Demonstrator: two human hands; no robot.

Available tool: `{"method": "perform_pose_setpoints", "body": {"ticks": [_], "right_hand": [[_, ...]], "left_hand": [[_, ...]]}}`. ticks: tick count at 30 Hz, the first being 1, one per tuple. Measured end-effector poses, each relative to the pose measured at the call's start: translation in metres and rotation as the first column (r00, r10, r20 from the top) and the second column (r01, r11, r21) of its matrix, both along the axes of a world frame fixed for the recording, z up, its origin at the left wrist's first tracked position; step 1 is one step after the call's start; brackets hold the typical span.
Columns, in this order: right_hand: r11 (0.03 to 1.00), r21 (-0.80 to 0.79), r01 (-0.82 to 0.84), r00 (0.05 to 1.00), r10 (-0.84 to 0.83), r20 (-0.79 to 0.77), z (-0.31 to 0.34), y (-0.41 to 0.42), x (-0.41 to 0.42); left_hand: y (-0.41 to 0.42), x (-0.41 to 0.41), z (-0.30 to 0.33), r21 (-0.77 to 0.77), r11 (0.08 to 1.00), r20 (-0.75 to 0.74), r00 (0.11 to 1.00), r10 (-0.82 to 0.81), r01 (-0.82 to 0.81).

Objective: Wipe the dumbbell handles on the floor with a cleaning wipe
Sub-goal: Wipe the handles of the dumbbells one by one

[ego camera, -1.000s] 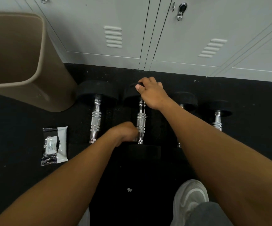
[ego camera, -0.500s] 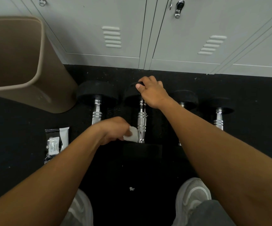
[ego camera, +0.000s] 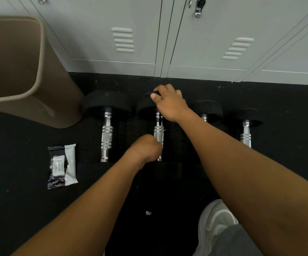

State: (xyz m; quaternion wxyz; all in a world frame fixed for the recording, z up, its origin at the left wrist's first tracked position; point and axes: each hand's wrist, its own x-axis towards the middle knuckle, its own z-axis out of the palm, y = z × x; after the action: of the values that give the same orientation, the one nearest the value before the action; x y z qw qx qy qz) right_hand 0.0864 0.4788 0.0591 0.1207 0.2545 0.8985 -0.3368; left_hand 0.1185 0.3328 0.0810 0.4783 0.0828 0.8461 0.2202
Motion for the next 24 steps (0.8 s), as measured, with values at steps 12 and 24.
{"method": "perform_pose_setpoints", "body": {"ticks": [12, 24], "right_hand": [[1.000, 0.017, 0.001, 1.000, -0.001, -0.006, 0.001, -0.001, -0.001], [1.000, 0.005, 0.001, 1.000, -0.001, 0.004, 0.001, -0.001, -0.001]], "left_hand": [[-0.021, -0.034, -0.007, 0.216, 0.975, -0.264, 0.957, 0.118, -0.061], [-0.004, 0.007, -0.012, 0.054, 0.902, -0.289, 0.872, -0.396, 0.428]]}}
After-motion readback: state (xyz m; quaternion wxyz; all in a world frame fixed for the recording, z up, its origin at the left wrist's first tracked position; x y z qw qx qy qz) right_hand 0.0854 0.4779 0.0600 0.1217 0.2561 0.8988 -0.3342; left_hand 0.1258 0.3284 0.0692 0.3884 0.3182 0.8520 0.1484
